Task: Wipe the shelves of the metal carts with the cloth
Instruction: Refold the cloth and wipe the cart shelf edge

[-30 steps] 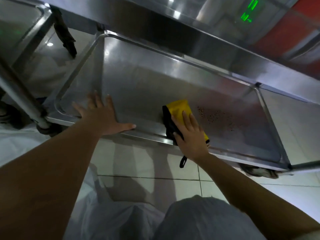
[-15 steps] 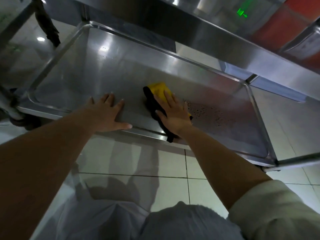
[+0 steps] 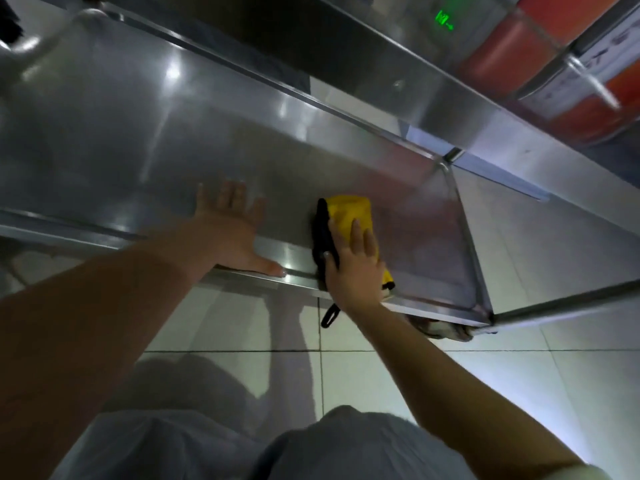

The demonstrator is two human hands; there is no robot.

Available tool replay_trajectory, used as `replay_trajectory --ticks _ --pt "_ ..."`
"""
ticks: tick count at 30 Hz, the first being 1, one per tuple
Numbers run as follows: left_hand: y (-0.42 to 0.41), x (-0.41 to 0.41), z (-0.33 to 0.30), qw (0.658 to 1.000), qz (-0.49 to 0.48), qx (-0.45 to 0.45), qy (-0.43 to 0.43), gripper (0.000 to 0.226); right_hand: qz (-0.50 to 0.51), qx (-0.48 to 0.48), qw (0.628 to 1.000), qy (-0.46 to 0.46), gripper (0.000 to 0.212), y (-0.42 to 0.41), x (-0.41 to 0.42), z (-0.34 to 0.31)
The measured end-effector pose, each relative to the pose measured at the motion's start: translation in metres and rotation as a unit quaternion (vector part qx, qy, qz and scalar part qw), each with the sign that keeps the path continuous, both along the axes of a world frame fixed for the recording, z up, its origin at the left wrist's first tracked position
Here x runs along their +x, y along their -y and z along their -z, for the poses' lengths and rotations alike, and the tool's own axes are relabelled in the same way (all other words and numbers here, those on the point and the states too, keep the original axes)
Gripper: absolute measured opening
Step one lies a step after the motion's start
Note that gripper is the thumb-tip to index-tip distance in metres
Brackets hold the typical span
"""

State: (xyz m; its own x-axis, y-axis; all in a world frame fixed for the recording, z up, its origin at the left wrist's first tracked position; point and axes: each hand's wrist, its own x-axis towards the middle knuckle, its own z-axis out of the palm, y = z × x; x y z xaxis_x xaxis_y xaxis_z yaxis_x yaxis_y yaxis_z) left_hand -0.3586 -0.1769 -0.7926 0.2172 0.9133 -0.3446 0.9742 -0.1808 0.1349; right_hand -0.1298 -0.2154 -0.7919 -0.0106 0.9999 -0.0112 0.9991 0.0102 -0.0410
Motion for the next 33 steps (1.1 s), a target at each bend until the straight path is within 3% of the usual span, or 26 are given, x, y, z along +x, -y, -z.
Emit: replay_trajectory --ticks 4,7,12,15,19,22,25,28,31,33 --pt "-0.003 0.007 0.014 1.000 0.005 0.018 0.001 0.155 -0.210 -0.047 0.976 -0.026 0.055 -0.020 0.035 -0.009" --pt "-0.001 0.002 0.019 0.999 0.000 0.033 0.004 0.151 -0.262 -0.068 0.963 -0.014 0.055 -0.056 0.067 -0.013" --pt "0.005 0.001 0.022 0.999 -0.014 0.046 0.021 0.146 -0.123 -0.035 0.990 -0.060 0.059 -0.091 0.118 -0.008" --pt "0.006 0.002 0.018 0.999 -0.015 0.031 0.018 0.146 0.032 -0.016 0.998 -0.047 0.062 -0.084 0.165 -0.005" --pt "0.006 0.004 0.016 0.999 -0.015 0.028 0.010 0.146 0.238 -0.017 0.970 -0.058 0.059 -0.070 0.191 -0.005" --pt "0.005 0.004 0.015 0.999 -0.017 0.029 0.006 0.145 0.301 -0.030 0.951 -0.069 0.058 -0.069 0.148 -0.007" --pt "0.004 0.003 0.017 0.999 -0.016 0.038 0.004 0.144 0.207 -0.002 0.976 -0.062 0.056 -0.052 0.084 -0.001" --pt "0.004 0.001 0.020 0.998 -0.019 0.059 0.007 0.142 -0.003 0.014 0.999 -0.044 0.058 -0.026 0.039 0.007" --pt "0.007 -0.001 0.020 0.996 -0.028 0.082 0.014 0.141 -0.182 -0.019 0.982 -0.048 0.058 -0.010 0.048 0.002" --pt "0.010 0.000 0.019 0.995 -0.039 0.092 0.017 0.140 -0.229 -0.015 0.971 -0.074 0.056 -0.004 0.075 -0.004"
